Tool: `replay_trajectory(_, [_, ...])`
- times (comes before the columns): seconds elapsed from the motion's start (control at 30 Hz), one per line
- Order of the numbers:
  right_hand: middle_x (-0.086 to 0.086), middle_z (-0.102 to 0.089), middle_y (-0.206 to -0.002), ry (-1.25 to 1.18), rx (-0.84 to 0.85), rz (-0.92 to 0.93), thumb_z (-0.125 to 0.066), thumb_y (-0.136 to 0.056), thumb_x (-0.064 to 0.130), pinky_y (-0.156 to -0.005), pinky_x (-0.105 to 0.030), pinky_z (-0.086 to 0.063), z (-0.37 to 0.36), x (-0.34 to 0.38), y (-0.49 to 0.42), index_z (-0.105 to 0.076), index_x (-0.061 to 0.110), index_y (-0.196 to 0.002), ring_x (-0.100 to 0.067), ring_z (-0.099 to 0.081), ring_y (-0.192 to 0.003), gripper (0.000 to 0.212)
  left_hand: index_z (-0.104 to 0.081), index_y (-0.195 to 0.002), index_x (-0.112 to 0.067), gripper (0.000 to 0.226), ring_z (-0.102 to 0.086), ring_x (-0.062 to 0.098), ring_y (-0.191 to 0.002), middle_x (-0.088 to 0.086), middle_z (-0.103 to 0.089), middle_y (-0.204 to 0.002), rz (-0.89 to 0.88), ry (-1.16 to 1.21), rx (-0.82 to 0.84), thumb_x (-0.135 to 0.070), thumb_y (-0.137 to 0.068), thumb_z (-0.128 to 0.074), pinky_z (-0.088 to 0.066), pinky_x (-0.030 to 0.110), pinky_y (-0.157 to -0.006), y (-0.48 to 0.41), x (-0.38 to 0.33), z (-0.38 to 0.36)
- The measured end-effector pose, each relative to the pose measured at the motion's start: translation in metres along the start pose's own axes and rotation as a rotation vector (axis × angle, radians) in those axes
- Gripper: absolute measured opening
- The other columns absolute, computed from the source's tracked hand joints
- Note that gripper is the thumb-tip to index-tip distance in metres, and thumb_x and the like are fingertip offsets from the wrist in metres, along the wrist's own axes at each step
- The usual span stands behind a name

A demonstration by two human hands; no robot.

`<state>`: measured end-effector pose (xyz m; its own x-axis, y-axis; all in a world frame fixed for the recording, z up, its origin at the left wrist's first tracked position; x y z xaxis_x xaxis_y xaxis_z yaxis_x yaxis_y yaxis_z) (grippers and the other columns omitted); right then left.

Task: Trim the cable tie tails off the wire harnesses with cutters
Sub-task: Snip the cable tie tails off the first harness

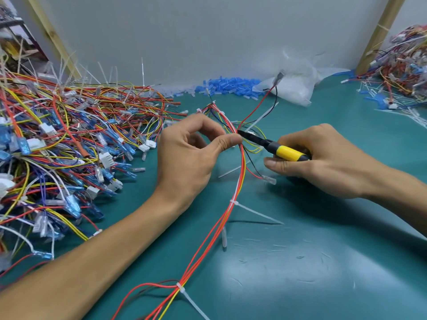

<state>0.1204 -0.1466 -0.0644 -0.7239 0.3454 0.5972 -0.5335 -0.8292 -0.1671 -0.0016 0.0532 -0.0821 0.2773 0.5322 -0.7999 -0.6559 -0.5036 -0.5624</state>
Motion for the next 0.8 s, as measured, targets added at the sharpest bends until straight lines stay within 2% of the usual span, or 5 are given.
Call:
replay_trajectory(0.07, [-0.012, -0.042, -0.059, 0.032, -0.008, 0.009, -0.078, -0.092, 0.048, -0.050, -0.029, -0.026, 0.001, -0.001, 0.000, -0.056, 0.011, -0.067, -0.015, -0.026, -0.055, 0.050, -0.074, -0.093, -0.020, 0.021, -0.054, 0.019, -0.061, -0.003, -0.063, -0.081, -0.163, -0.115, 0.065, -0.018, -0.080, -0.089, -0.039, 0.027, -0.050, -0.003, -0.006, 0.004])
replay_trajectory(0.17, [-0.011, -0.041, -0.060, 0.092, -0.007, 0.035, -0.074, -0.087, 0.060, -0.050, -0.031, -0.026, 0.002, 0.000, 0.001, -0.058, 0.014, -0.068, -0.014, -0.024, -0.055, 0.052, -0.078, -0.109, -0.018, 0.028, -0.054, 0.023, -0.076, 0.007, -0.053, -0.100, -0.363, -0.225, 0.238, -0.001, -0.086, -0.080, -0.045, 0.025, -0.060, -0.005, -0.007, 0.005])
replay_trajectory(0.27, [-0.009, -0.041, -0.059, 0.125, -0.019, 0.050, -0.067, -0.082, 0.065, -0.049, -0.032, -0.025, 0.003, 0.001, 0.000, -0.058, 0.022, -0.073, -0.015, -0.025, -0.054, 0.045, -0.079, -0.109, -0.019, 0.023, -0.052, 0.028, -0.084, 0.009, -0.051, -0.106, -0.304, -0.247, 0.298, -0.007, -0.089, -0.078, -0.046, 0.033, -0.065, -0.007, -0.002, 0.006])
replay_trajectory(0.43, [0.000, -0.038, -0.053, 0.115, -0.040, 0.028, -0.067, -0.083, 0.071, -0.048, -0.027, -0.027, 0.005, -0.002, 0.002, -0.060, 0.029, -0.075, -0.014, -0.025, -0.052, 0.044, -0.075, -0.124, -0.024, 0.033, -0.052, 0.019, -0.091, 0.000, -0.049, -0.117, -0.242, -0.296, 0.300, -0.022, -0.091, -0.078, -0.043, 0.021, -0.076, -0.006, 0.003, 0.006])
replay_trajectory(0.8, [0.005, -0.053, -0.055, 0.233, -0.053, -0.133, -0.057, -0.071, 0.090, -0.047, -0.030, -0.037, 0.006, -0.006, 0.002, -0.069, 0.040, -0.094, -0.019, -0.043, -0.053, 0.057, -0.072, -0.087, -0.019, 0.020, -0.058, 0.021, -0.079, -0.008, -0.056, -0.102, -0.150, -0.309, 0.320, -0.038, -0.091, -0.075, -0.051, 0.047, -0.075, -0.011, 0.012, 0.005])
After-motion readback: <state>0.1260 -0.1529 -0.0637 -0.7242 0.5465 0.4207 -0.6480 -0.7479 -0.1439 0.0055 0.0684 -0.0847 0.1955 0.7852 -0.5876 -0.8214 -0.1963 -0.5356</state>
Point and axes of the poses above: each hand's wrist, its own y-axis away from the middle knuckle, its own z-axis out of the back of the hand, x = y × z, the point moved 1 cm from there along -y, towards the middle knuckle
